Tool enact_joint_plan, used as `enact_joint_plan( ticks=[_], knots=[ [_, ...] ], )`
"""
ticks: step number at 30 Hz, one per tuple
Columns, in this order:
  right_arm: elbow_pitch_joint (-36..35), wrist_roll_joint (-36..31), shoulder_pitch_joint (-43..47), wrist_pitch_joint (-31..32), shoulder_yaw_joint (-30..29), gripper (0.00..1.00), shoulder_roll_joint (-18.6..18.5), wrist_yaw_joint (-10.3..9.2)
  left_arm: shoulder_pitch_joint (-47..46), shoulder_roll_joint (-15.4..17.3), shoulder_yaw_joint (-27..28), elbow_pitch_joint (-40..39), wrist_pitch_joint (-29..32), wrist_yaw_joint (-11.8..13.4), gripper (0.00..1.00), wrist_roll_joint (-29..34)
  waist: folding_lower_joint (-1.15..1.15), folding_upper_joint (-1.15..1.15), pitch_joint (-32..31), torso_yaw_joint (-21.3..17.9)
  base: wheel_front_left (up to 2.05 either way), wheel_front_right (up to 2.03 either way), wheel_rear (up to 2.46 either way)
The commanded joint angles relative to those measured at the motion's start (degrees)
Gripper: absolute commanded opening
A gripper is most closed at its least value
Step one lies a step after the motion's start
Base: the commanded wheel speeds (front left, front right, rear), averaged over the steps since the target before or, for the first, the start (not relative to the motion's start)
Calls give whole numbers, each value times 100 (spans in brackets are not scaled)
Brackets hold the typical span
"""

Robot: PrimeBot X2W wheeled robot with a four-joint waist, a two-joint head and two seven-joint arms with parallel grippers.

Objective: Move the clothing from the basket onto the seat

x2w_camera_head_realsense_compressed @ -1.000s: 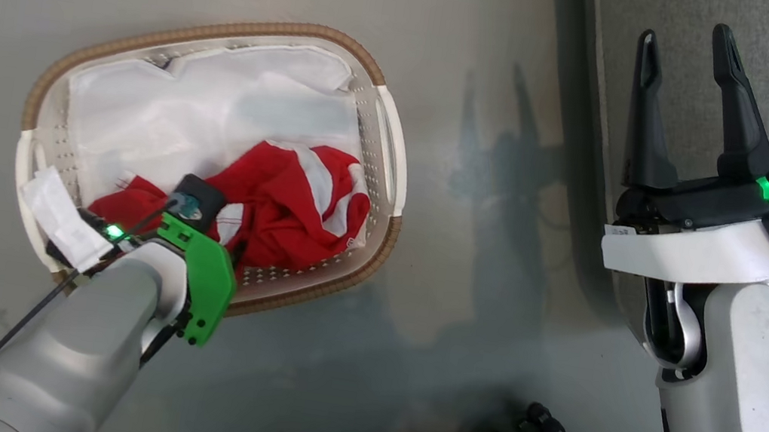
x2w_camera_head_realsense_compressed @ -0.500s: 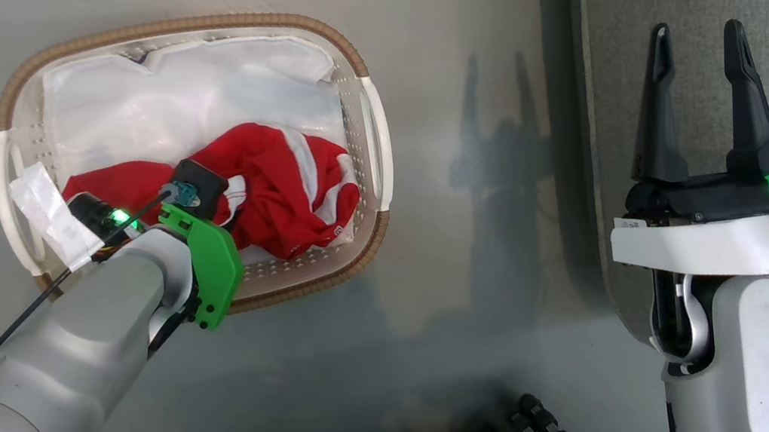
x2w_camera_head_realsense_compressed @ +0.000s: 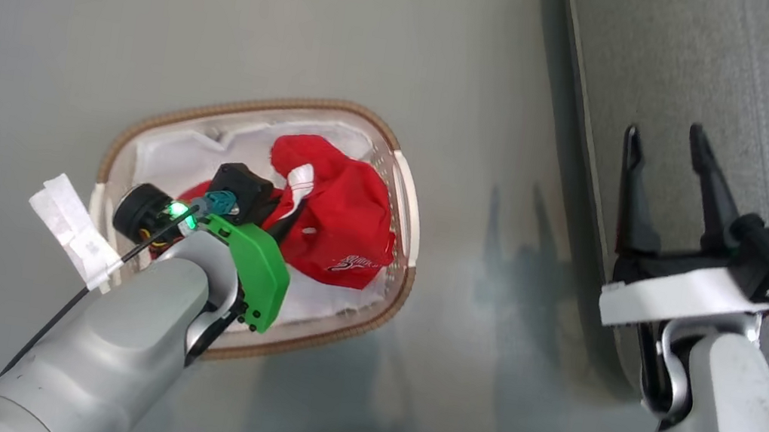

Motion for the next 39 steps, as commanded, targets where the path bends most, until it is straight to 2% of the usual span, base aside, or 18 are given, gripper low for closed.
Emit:
enact_joint_plan(
  ticks=[1,9,14,17,26,39],
  knots=[
    [104,-53,195,-28,-23,100,-25,-6,-78,27,-56,-120,-61,11,0,-68,-1,0,-1010,496,0,0,0],
    [630,-141,804,-28,47,100,-25,-6,-339,101,-493,-833,-162,11,0,-278,-1,0,-2337,747,0,0,0],
    [868,-148,1107,-27,134,100,-24,-6,-580,201,-776,-1320,-5,10,0,-378,-1,0,-3048,835,0,0,0],
    [952,-138,1221,-28,235,100,-24,-6,-703,230,-830,-1673,84,10,0,-666,-1,0,-3378,854,0,0,0],
    [963,25,1138,-28,703,100,-21,-6,-1385,411,-823,-2133,161,11,0,-1007,-1,0,-3688,884,0,0,0],
    [1019,101,489,-28,1587,100,-22,-6,-1973,624,-813,-2159,123,10,0,-1216,-1,0,-3762,862,0,0,0]
  ],
)
